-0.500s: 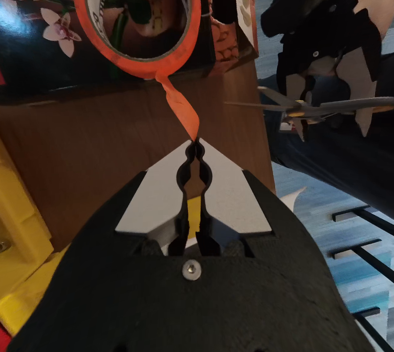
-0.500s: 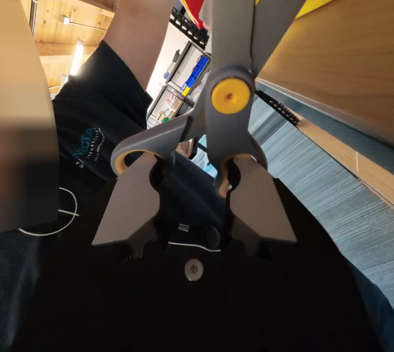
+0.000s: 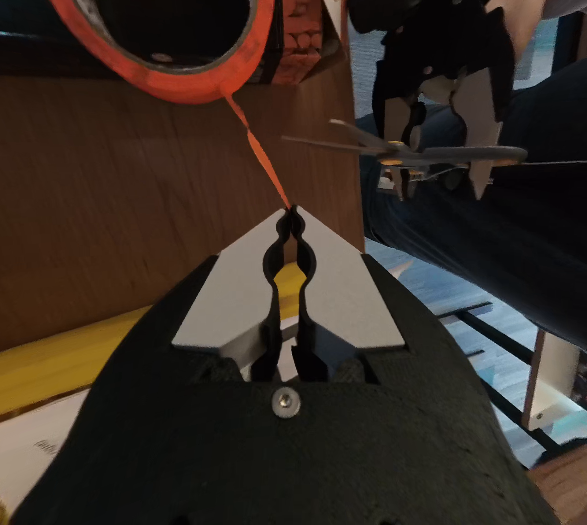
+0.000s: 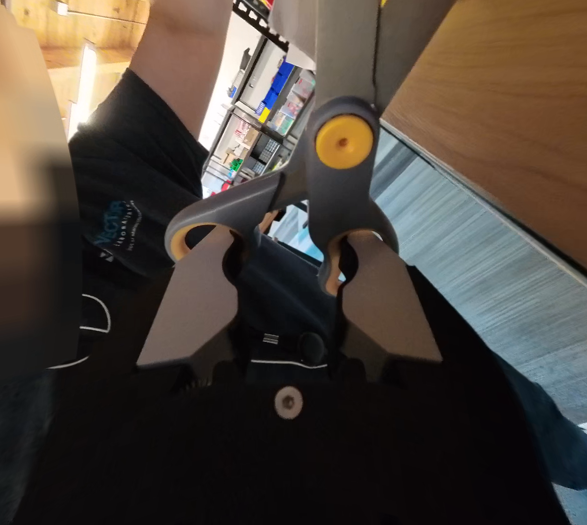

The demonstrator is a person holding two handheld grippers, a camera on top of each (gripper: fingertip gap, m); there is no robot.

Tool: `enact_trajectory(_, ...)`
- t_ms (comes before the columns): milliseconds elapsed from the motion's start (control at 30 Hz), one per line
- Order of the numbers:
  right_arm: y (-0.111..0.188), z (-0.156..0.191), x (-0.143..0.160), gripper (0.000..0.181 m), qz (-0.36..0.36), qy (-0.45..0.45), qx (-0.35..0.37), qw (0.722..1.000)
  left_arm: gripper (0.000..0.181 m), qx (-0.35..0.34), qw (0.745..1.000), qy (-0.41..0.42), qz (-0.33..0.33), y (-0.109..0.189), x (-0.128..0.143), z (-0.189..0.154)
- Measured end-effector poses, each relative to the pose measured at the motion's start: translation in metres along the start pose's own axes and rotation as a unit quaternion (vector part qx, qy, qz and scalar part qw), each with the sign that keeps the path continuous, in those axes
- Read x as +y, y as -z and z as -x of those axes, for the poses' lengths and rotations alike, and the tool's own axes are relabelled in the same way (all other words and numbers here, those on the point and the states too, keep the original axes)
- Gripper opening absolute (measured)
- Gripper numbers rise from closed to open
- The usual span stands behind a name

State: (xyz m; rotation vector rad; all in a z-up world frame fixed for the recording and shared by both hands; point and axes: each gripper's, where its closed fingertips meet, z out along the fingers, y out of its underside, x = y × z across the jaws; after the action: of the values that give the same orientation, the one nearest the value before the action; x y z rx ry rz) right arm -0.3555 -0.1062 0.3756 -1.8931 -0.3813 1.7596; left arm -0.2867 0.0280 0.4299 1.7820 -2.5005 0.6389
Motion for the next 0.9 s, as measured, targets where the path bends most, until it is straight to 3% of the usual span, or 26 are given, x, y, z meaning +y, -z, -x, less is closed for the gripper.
enact_trajectory(167,-0.004,0.002,0.005,0.057,-0.004,0.011,-0.008,1.000,0.000,0.024,0.999,-0.025,0.012,-0.005,0.006,-0.023)
enact_trajectory(400,-0.002,0.002,0.006,0.057,-0.014,-0.001,-0.023,1.000,0.002,0.019,1.000,-0.012,0.007,-0.006,-0.001,-0.017)
enact_trajectory(467,0.001,0.004,0.007,0.057,-0.014,-0.001,-0.023,1.000,0.024,0.008,1.000,-0.004,0.025,-0.006,0.003,-0.013)
enact_trajectory(500,0.003,0.004,0.009,0.057,-0.014,0.000,-0.021,1.000,0.047,0.003,0.999,-0.001,0.038,-0.005,0.006,-0.011)
enact_trajectory(633,0.010,0.006,0.019,0.057,-0.010,0.003,-0.015,1.000,0.077,-0.048,0.993,-0.018,0.107,0.004,0.025,-0.002)
enact_trajectory(900,0.019,0.011,0.029,0.058,-0.022,0.001,-0.029,0.999,0.054,-0.018,0.971,-0.013,0.238,-0.008,0.043,-0.043)
